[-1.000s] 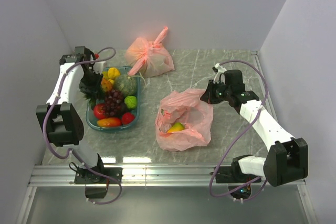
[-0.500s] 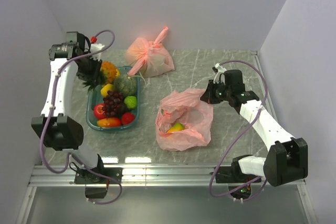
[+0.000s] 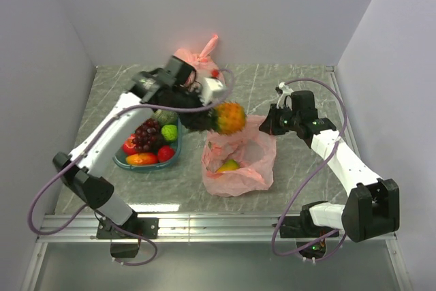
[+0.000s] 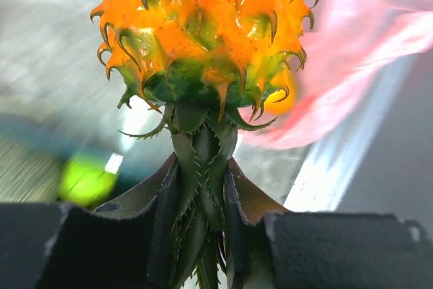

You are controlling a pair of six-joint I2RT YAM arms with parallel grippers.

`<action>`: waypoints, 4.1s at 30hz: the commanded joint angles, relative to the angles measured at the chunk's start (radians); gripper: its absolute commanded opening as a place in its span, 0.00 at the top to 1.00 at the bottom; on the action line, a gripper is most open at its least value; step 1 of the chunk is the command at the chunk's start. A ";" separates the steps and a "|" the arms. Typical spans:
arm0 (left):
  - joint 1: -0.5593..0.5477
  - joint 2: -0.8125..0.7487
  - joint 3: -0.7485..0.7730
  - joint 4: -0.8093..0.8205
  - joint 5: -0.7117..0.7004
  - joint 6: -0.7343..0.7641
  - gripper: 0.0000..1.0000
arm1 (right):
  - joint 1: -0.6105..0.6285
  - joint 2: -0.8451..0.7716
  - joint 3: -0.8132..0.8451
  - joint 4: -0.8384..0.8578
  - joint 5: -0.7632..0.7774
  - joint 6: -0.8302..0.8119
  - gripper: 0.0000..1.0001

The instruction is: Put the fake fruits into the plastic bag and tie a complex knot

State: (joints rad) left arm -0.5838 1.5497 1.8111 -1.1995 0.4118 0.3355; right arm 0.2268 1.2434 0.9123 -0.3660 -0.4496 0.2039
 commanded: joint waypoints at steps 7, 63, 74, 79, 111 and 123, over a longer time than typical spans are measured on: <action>-0.179 0.092 -0.208 0.104 0.166 -0.055 1.00 | 0.014 -0.030 0.040 0.016 0.000 0.012 1.00; 0.550 -0.069 -0.334 0.163 -0.211 -0.171 0.01 | 0.026 -0.064 -0.027 0.021 -0.024 -0.001 1.00; 0.582 -0.013 -0.492 0.215 -0.131 -0.173 0.01 | 0.031 -0.027 -0.003 0.019 -0.035 0.003 1.00; 0.582 0.032 -0.522 0.252 -0.067 -0.190 0.09 | 0.031 -0.032 -0.007 0.019 -0.032 -0.001 1.00; 0.616 -0.070 -0.136 0.078 0.149 -0.171 1.00 | 0.034 -0.021 -0.015 0.036 -0.061 0.011 1.00; 0.117 0.024 -0.039 0.437 0.249 -0.311 1.00 | 0.032 0.007 0.007 0.041 -0.078 0.026 1.00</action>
State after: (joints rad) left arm -0.3618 1.5394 1.7817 -0.9440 0.5964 0.0853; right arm 0.2558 1.2465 0.8909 -0.3538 -0.5148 0.2203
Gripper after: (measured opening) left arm 0.064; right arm 0.006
